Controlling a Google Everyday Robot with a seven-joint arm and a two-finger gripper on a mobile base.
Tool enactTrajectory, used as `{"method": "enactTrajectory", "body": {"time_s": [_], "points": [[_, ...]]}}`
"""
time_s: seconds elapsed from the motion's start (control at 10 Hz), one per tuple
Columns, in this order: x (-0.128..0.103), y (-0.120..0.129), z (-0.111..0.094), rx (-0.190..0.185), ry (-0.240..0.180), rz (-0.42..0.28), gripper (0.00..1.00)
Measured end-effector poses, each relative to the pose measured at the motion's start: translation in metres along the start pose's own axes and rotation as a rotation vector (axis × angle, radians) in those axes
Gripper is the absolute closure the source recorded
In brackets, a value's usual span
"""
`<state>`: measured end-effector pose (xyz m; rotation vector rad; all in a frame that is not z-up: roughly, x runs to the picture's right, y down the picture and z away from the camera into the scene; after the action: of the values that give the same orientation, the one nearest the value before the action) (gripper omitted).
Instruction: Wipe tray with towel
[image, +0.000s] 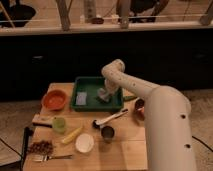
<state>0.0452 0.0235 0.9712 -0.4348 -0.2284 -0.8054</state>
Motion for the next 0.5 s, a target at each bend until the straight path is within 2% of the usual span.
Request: {"method": "enactTrajectory", "body": {"time_s": [0.3,0.5], "points": [[-0.029,-0.023,0.0,0.027,-0.03,-0.076,0.97],[-0.043,-0.019,0.001,0.021,-0.048,-0.14,0.97]]}}
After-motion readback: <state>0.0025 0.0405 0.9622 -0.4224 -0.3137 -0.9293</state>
